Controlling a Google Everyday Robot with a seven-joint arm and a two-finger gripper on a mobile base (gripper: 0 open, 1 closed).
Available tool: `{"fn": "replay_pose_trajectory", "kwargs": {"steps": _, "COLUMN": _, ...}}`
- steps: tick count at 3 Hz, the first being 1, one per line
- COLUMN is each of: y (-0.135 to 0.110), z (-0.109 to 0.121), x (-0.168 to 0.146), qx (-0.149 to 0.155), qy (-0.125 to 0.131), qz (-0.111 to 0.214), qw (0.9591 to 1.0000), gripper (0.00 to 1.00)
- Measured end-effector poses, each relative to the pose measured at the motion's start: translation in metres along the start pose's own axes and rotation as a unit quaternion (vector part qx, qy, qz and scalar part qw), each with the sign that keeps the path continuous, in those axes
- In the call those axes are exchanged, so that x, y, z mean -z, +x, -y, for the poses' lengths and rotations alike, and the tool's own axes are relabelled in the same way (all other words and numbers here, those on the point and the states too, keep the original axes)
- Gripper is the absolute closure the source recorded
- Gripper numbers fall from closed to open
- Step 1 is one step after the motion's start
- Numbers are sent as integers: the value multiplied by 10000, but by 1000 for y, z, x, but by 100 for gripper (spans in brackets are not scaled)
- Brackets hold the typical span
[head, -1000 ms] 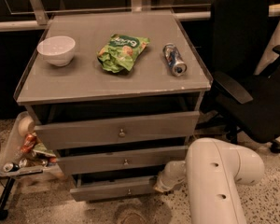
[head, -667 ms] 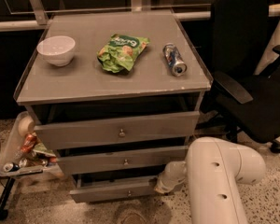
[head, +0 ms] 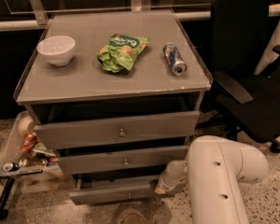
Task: Open bottom drawer
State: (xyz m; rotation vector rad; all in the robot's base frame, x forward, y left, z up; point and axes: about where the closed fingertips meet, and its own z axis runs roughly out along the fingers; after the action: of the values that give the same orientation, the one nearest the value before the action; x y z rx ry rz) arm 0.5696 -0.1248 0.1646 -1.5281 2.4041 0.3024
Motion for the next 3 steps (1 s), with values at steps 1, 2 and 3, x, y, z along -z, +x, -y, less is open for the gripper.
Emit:
{"fn": "replay_pose_trajectory", "kwargs": {"steps": 1, "y": 12, "z": -14, "x": 4, "qx": -202, "qy": -64, "qz": -88, "qw": 9997, "gripper": 100}}
{"fn": "replay_pose_trajectory", "kwargs": {"steps": 2, "y": 12, "z": -14, "x": 4, "qx": -202, "qy": -64, "qz": -88, "qw": 9997, "gripper": 100}}
{"fn": "replay_pose_trajectory", "kwargs": {"steps": 3, "y": 28, "z": -31, "x": 10, "qx": -250, "qy": -173, "qz": -196, "qw": 9993, "gripper": 100}}
